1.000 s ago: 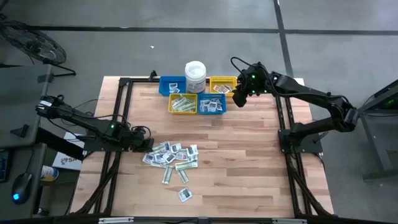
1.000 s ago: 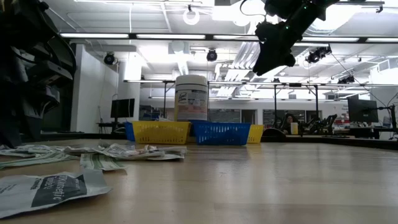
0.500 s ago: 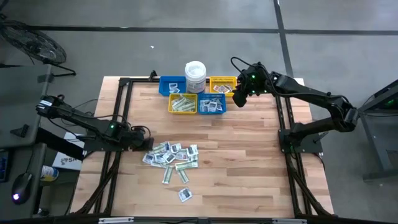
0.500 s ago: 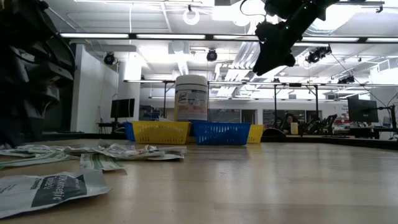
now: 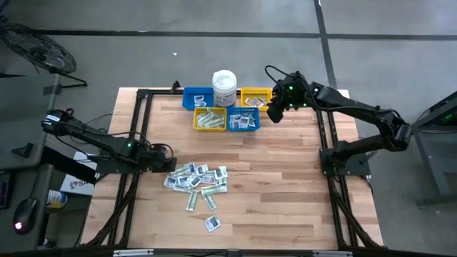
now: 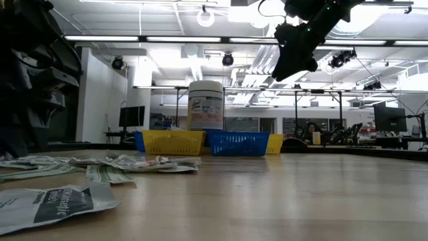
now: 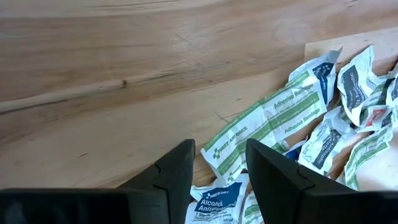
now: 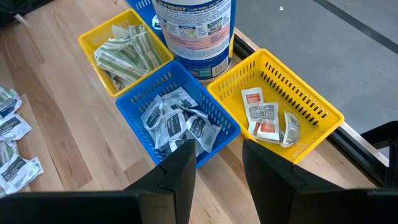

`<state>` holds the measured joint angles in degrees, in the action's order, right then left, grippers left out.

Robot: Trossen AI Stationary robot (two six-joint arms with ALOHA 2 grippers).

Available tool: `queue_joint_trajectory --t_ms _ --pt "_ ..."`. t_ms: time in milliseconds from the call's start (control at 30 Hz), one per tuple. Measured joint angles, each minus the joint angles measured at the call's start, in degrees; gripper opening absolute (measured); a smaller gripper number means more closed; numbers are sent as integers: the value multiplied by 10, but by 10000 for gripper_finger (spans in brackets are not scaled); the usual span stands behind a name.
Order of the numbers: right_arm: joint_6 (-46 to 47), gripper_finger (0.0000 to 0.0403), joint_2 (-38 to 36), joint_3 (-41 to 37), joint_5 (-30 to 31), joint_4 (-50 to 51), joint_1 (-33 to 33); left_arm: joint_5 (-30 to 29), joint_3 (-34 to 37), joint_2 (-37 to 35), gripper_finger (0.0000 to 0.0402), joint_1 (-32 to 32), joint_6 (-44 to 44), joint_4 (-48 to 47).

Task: Pick & Place First Aid Supplies
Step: Put the green bandage pad into the left yellow bin

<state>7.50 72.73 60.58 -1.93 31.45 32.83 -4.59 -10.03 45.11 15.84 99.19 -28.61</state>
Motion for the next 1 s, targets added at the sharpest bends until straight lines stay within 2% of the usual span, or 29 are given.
queue_joint_trajectory --t_ms 1000 --pt "6 126 0 0 -2 0 -7 32 6 6 152 -1 -30 60"
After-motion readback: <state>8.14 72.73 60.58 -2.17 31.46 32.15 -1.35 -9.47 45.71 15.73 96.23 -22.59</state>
